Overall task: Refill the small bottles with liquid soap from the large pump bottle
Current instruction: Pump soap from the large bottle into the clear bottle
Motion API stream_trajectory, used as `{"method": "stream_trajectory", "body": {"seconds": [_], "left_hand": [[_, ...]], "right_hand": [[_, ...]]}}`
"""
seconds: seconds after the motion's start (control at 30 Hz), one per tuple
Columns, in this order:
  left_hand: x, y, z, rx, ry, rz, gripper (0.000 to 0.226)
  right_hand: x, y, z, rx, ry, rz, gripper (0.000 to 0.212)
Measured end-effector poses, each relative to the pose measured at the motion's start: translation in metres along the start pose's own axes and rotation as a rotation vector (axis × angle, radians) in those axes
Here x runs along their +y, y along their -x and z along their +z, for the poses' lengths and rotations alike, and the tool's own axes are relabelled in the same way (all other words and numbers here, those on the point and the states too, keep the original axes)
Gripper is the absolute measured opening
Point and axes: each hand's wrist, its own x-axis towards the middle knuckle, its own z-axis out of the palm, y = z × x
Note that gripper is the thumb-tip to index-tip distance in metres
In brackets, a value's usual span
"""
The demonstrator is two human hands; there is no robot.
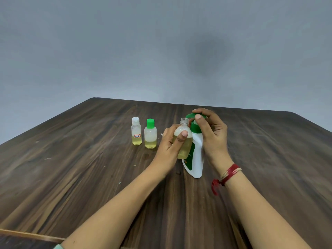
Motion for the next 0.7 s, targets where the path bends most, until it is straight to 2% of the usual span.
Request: {"method": "stream_trajectory", "body": {"seconds": [0.7], "left_hand": [[-0.0023, -0.0006, 0.0000, -0.008, -0.019, 0.000, 0.040]], "right_hand": [[-0.0004, 0.0013, 0.0021, 0.017, -0.045, 0.032, 0.012]]}}
